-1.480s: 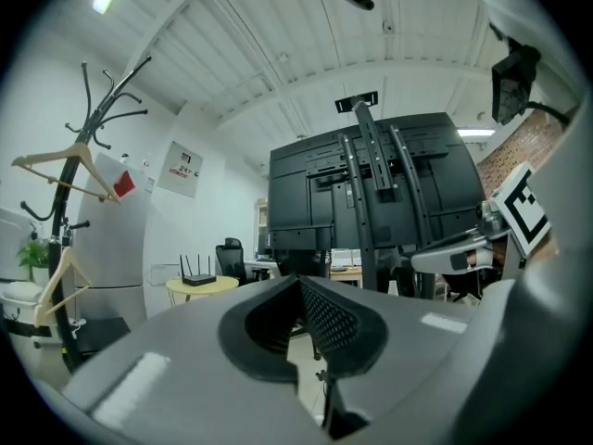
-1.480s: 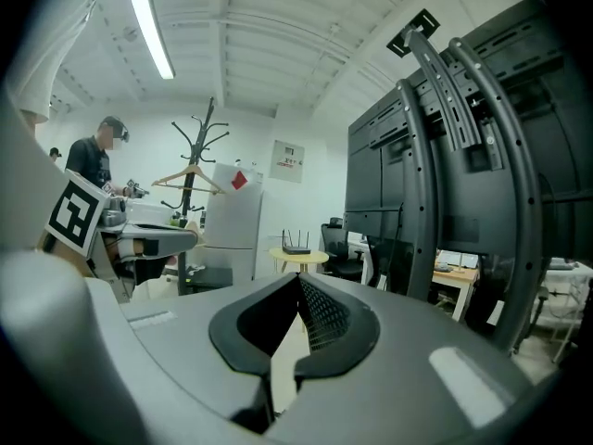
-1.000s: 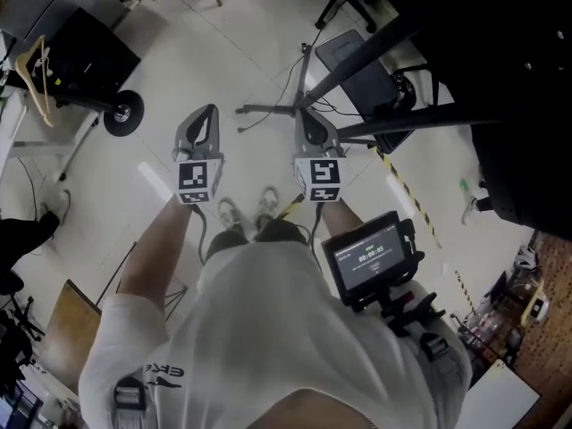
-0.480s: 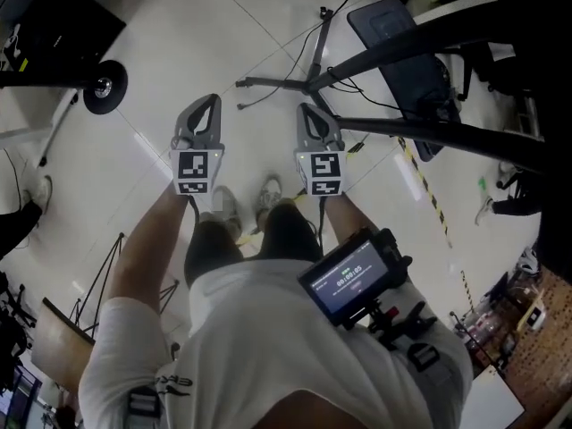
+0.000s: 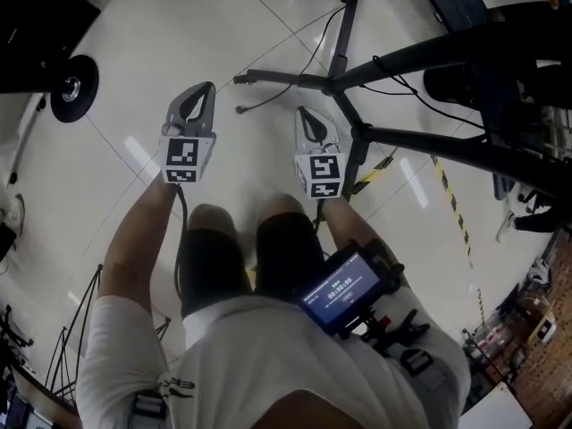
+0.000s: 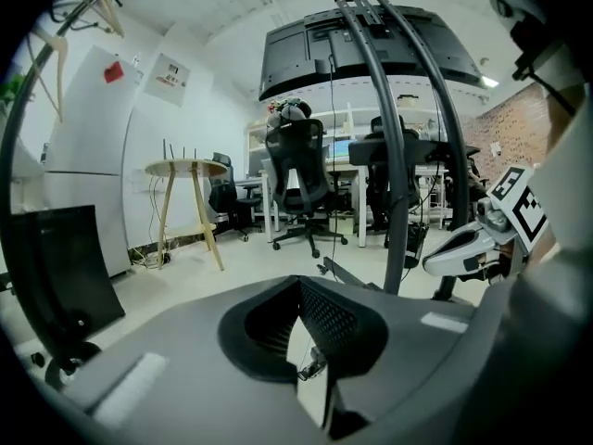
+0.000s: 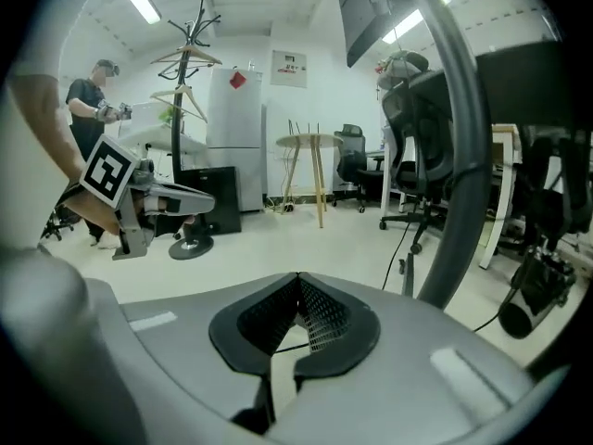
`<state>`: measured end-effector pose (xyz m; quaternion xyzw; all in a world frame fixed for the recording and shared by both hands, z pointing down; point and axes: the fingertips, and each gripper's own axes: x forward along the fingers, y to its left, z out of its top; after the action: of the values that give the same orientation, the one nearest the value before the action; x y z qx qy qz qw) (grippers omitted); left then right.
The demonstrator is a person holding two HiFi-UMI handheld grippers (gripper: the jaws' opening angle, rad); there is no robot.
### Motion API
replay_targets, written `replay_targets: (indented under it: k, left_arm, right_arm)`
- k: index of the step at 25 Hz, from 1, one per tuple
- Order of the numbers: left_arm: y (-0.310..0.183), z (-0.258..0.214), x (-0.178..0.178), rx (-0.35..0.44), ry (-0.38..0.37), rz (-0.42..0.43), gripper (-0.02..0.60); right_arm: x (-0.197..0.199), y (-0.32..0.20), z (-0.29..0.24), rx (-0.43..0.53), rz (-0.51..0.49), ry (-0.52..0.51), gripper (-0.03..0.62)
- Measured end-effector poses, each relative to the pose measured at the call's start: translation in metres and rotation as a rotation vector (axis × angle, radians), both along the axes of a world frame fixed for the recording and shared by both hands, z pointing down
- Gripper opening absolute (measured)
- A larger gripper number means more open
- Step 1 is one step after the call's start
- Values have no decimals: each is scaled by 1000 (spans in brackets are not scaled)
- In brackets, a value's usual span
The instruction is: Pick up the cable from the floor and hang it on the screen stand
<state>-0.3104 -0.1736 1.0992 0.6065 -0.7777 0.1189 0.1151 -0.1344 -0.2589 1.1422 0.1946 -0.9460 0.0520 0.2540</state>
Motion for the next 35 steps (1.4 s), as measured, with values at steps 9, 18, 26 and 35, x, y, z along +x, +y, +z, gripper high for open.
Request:
replay_targets:
  k: [9, 18, 26, 35]
  left_arm:
    - [-11, 140, -5, 16, 8, 66, 2]
    - [0, 176, 10, 6, 25, 109, 2]
    - [34, 174, -15, 4, 16, 53, 2]
    - [57, 174, -24, -13, 4, 33, 2]
  right_arm:
    - [-10, -4, 151, -61, 26, -8, 19]
    - [-25, 0, 215, -220, 72, -28, 120]
    - [-46, 2, 256, -363, 160, -53, 175]
    - [-57, -6, 264, -339, 220, -46, 65]
